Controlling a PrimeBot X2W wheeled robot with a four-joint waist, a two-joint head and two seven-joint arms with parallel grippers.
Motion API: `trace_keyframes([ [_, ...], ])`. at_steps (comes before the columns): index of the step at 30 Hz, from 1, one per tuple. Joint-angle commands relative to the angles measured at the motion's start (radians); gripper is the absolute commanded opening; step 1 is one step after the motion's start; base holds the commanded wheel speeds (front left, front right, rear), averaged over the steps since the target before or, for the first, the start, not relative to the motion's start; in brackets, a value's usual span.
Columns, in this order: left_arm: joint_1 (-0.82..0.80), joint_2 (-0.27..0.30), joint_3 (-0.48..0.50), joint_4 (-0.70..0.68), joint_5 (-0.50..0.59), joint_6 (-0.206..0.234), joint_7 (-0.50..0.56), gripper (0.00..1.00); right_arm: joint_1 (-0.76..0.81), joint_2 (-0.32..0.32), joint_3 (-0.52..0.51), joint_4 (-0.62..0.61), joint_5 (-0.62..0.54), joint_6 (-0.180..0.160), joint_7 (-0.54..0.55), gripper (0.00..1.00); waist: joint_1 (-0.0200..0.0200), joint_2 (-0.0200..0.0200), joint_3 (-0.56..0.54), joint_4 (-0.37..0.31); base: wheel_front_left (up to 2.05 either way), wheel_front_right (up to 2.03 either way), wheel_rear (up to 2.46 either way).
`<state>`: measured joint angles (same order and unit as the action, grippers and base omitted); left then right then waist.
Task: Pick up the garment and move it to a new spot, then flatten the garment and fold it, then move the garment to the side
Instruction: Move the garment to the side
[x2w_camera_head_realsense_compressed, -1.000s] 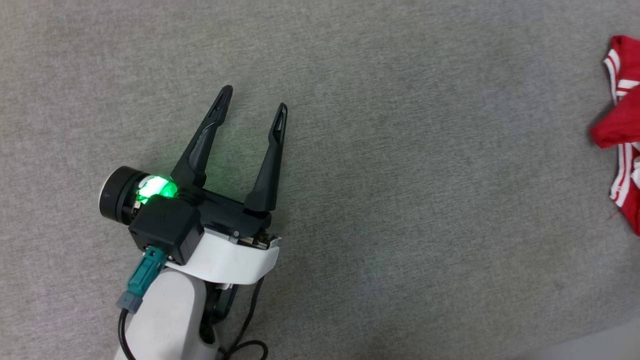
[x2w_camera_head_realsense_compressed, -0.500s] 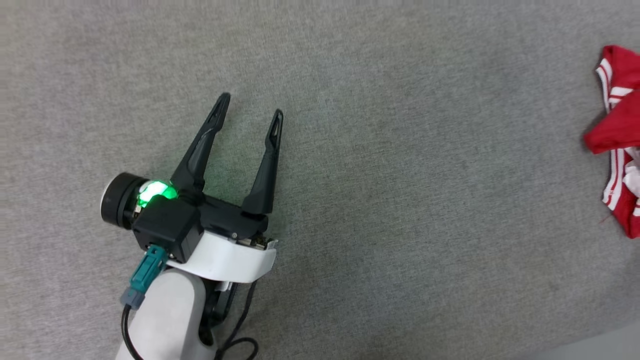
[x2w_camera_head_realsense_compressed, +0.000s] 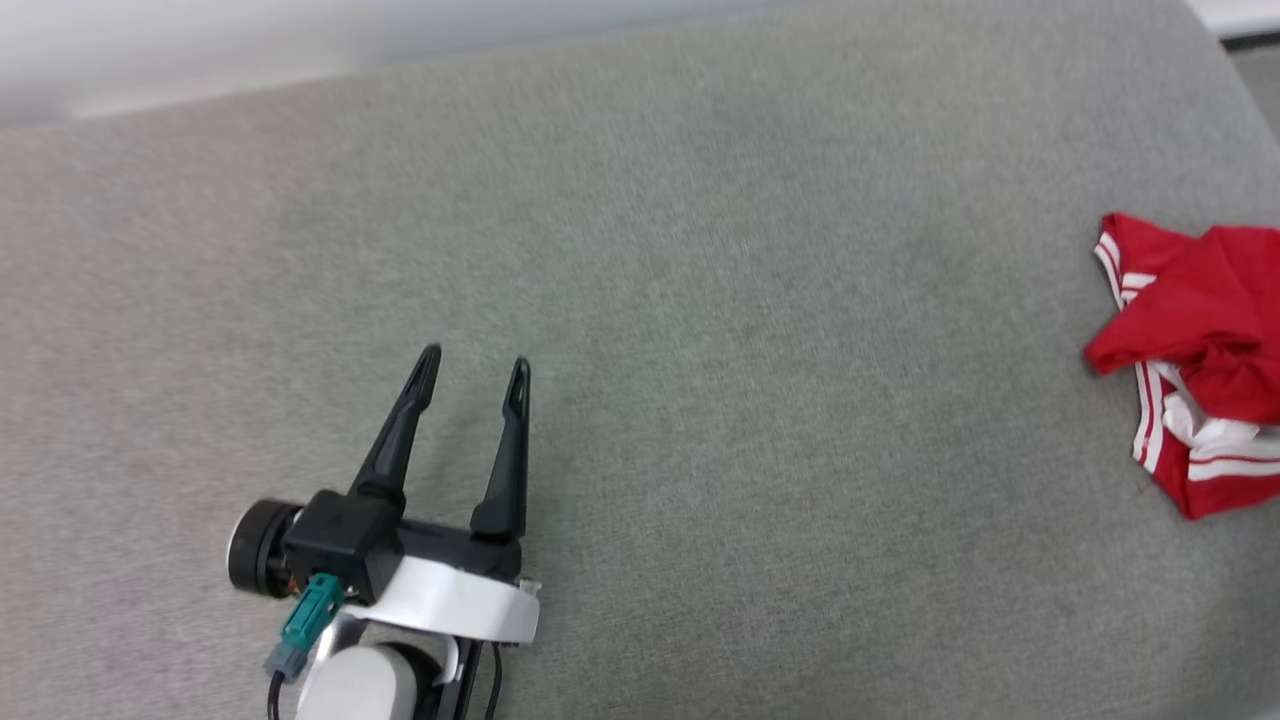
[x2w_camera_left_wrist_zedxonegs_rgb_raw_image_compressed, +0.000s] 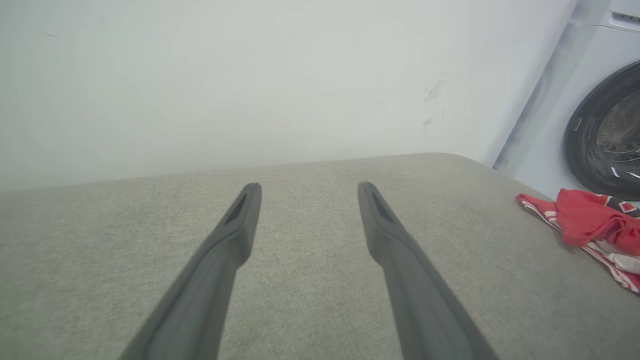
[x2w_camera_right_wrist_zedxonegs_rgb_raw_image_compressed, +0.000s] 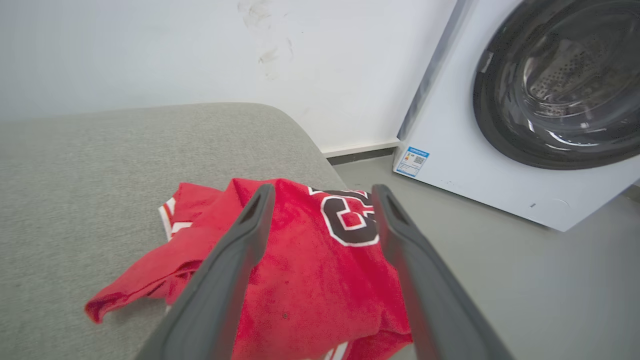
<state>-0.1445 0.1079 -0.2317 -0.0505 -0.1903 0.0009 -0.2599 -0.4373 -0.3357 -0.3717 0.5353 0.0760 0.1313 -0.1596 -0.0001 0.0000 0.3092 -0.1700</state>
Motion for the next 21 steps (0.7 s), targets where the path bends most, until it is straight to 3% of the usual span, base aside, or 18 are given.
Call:
trace_keyframes([
  [1, 0.021, -0.004, 0.006, 0.005, -0.004, 0.007, -0.005, 1.0, 0.04, 0.011, 0.015, -0.022, 0.009, -0.001, -0.002, 1.0, 0.0001, 0.0, -0.073, 0.035, 0.0, 0.0, 0.0],
  [13, 0.124, -0.005, 0.063, 0.056, -0.026, 0.046, -0.005, 1.0, 0.297, 0.153, 0.175, -0.277, 0.096, -0.001, 0.048, 1.0, 0.0001, 0.0, -0.208, 0.123, 0.0, 0.0, 0.0],
  [21, 0.19, 0.025, 0.114, 0.078, -0.028, 0.06, -0.005, 1.0, 0.403, 0.228, 0.296, -0.425, 0.105, -0.001, 0.076, 1.0, 0.0001, 0.0, -0.285, 0.154, 0.0, 0.0, 0.0],
])
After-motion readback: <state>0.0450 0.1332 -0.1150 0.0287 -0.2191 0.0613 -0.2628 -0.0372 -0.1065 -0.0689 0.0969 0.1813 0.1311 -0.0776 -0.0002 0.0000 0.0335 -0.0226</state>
